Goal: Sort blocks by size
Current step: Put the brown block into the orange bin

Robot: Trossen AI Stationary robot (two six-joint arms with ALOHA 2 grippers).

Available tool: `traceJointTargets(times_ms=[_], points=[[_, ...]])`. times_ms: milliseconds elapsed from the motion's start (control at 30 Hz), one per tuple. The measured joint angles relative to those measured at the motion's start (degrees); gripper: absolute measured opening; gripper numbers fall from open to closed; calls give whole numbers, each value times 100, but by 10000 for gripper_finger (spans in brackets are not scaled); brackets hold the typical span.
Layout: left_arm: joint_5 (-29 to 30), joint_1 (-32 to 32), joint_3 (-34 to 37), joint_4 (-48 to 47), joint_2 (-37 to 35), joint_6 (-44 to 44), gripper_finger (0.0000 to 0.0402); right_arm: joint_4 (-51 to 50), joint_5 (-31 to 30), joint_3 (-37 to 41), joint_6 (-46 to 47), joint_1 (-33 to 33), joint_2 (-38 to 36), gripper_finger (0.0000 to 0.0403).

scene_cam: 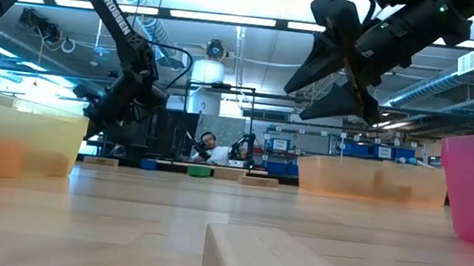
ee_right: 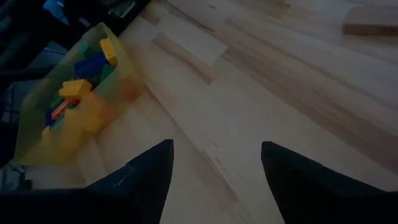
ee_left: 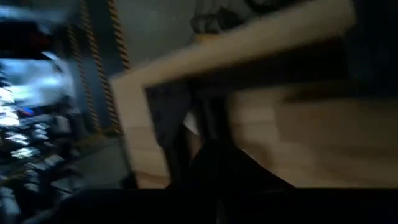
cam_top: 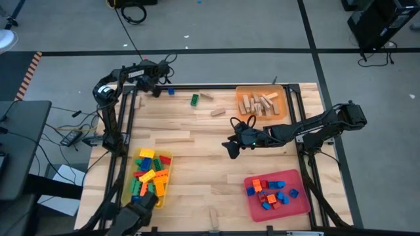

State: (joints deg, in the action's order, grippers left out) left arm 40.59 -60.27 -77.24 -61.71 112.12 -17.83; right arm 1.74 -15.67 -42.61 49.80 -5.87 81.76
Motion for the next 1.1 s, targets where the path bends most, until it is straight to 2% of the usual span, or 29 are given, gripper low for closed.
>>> traceJointTargets(times_ms=[133, 367, 567, 733, 1100], points=[[-411, 29, 154, -50, -26, -345, 7, 0, 102, 0, 13, -17, 0, 258], [-455, 38, 657, 307, -455, -850, 7, -4, 117, 0, 13, -139, 0, 256], [-734, 44, 753, 558, -575, -1404, 7, -9, 183, 0, -2, -162, 0, 260], [-752, 44, 753, 606, -575, -1788, 7, -12, 321, 0, -4, -191, 0, 260], [-675, 261, 1144, 653, -683, -3434, 8, -18, 399, 0, -4, -424, 0, 258]])
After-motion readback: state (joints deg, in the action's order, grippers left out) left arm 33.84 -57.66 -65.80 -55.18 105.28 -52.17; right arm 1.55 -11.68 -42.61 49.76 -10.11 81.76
